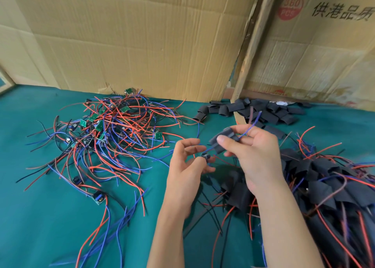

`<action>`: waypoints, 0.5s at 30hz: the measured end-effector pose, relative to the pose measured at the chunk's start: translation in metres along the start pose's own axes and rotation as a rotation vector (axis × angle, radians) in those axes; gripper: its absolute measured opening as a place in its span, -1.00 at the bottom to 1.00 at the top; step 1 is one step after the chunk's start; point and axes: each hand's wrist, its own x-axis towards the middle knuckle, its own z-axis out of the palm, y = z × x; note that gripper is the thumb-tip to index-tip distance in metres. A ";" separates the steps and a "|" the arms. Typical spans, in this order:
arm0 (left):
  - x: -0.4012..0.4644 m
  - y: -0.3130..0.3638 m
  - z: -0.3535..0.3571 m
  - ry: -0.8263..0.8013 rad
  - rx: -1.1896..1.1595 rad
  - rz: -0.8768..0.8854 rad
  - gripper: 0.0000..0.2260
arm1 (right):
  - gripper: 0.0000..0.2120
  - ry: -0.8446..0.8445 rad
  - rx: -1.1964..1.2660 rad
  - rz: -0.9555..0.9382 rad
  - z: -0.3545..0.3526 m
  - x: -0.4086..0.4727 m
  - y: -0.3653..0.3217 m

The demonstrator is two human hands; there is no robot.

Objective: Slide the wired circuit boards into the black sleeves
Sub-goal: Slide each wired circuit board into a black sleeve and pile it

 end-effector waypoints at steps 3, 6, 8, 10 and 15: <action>0.001 -0.003 0.000 0.019 -0.048 0.006 -0.85 | -0.83 0.108 0.097 -0.024 -0.008 0.004 -0.001; 0.001 -0.004 0.001 0.035 -0.019 0.029 -0.92 | -0.84 0.100 0.104 -0.033 -0.008 0.003 0.000; 0.002 -0.004 0.001 0.058 -0.033 0.040 -0.91 | -0.84 0.066 0.088 -0.030 -0.005 0.002 0.000; 0.002 -0.003 0.000 0.077 -0.043 0.053 -0.89 | -0.83 0.013 0.038 -0.021 -0.003 0.001 -0.001; 0.004 -0.004 -0.003 0.095 -0.004 0.075 -0.90 | -0.76 -0.104 -0.143 -0.017 -0.001 -0.002 -0.001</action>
